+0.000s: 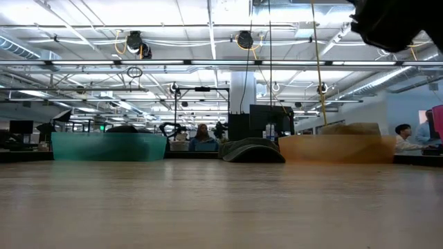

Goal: Pick & Place hat
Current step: Put the black cap into the green bin

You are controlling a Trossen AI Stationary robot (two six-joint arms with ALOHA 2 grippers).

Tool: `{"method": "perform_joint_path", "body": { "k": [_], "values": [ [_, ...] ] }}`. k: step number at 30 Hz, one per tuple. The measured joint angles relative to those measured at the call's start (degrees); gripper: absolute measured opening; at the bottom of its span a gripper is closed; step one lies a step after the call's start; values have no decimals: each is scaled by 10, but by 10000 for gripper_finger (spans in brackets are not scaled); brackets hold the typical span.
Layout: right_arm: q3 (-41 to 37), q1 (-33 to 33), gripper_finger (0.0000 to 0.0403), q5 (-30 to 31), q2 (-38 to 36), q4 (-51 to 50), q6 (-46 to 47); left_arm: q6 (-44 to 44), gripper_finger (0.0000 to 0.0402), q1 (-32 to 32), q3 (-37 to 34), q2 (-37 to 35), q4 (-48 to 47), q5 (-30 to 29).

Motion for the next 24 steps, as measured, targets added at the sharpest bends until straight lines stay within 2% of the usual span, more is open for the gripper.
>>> {"method": "perform_joint_path", "body": {
  "k": [8,14,19,24],
  "values": [
    [0,-19,84,158,-65,-14,-136,-28,93,78,0,0,75,-16],
    [0,-52,84,167,-104,-46,-245,-54,93,133,0,22,126,12],
    [0,-73,84,250,-144,-69,-310,-56,93,145,0,56,177,44],
    [0,-92,84,349,-188,-70,-352,-77,93,144,0,90,247,43]
  ]
}}
